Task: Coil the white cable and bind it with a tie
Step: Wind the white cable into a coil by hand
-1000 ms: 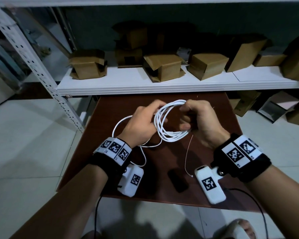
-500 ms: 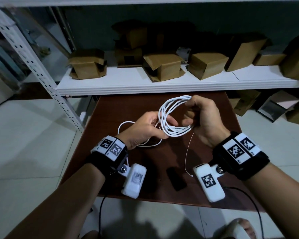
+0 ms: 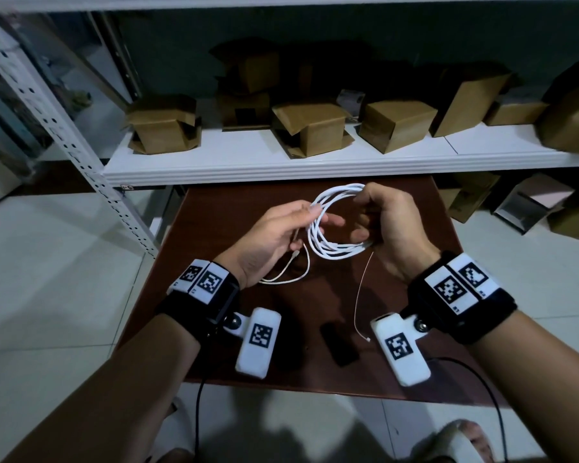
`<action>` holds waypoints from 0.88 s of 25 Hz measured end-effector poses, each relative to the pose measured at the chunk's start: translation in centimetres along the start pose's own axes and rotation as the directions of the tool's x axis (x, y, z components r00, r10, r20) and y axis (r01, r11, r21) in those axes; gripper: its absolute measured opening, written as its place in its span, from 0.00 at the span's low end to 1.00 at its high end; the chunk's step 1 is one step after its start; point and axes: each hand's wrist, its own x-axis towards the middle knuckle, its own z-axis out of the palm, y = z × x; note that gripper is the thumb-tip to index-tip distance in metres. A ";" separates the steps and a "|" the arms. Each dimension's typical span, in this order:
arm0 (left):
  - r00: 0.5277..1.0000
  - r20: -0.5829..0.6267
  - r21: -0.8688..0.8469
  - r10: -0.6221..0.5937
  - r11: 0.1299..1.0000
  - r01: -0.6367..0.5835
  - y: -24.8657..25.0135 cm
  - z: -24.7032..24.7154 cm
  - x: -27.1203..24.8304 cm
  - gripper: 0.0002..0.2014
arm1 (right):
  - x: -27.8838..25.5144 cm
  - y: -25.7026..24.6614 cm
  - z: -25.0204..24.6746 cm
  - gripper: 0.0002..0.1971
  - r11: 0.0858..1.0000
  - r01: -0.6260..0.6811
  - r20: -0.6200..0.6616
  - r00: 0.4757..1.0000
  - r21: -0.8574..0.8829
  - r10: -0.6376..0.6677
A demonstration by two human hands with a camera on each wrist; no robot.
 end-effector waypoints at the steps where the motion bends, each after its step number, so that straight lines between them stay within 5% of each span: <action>1: 1.000 -0.026 0.057 -0.005 0.998 0.007 -0.1 0.1 0.1 0.20 | 0.0 0.1 0.0 0.23 1.000 0.005 -0.005 1.000 -0.016 -0.006; 7: 0.994 -0.088 0.196 -0.065 0.977 0.081 -0.5 0.0 0.1 0.17 | -0.2 0.6 0.1 0.10 0.997 0.023 0.008 1.000 -0.078 -0.023; 10: 0.996 -0.083 -0.184 -0.035 0.983 0.019 0.4 0.3 -0.1 0.14 | -0.8 0.4 0.8 0.17 1.000 -0.018 0.059 0.998 -0.008 0.019; 12: 0.997 -0.057 -0.530 -0.061 0.848 0.022 1.1 0.8 -0.3 0.13 | -1.2 0.0 1.3 0.20 0.998 -0.037 0.101 0.994 0.045 0.032; 14: 0.997 -0.047 -0.661 -0.064 0.751 0.017 1.5 0.9 -0.3 0.12 | -1.3 -0.5 1.7 0.16 0.994 -0.052 0.112 0.993 0.100 0.041; 22: 0.993 -0.117 -0.531 -0.023 0.846 -0.043 1.7 1.1 0.0 0.14 | -1.0 -0.9 1.1 0.20 0.970 -0.148 0.214 0.971 0.192 0.106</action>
